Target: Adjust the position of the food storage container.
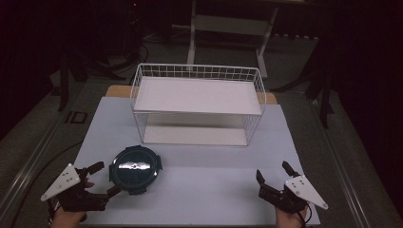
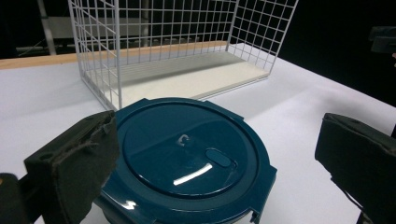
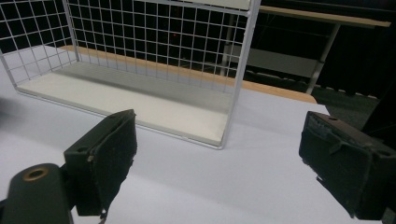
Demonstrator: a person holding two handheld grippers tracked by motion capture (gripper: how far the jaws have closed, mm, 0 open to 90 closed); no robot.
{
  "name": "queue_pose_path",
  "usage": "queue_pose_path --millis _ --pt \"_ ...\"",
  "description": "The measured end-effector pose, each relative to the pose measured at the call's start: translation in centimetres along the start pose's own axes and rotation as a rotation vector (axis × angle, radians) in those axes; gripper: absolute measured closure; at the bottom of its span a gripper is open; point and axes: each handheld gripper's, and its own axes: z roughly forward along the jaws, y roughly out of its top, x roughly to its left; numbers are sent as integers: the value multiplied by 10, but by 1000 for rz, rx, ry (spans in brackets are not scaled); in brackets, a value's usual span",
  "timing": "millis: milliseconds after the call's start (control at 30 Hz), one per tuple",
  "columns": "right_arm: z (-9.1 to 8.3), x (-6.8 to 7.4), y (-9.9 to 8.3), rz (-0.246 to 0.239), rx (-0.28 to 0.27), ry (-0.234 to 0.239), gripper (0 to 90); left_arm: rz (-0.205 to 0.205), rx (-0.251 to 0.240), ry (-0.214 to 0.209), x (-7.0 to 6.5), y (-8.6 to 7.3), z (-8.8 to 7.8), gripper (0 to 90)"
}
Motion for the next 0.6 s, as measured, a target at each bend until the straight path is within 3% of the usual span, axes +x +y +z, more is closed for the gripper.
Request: queue_pose_path --millis 367,467,567,600 --pt "-1 0 0 -3 0 -1 113 6 -7 -4 0 2 1 1" --pt "-1 1 1 1 3 2 113 69 -33 -14 1 9 -3 1" --pt "-2 3 2 3 -3 9 113 111 12 -8 4 16 -6 19" --pt "-2 3 2 3 -5 11 113 107 34 -14 6 19 -7 19"
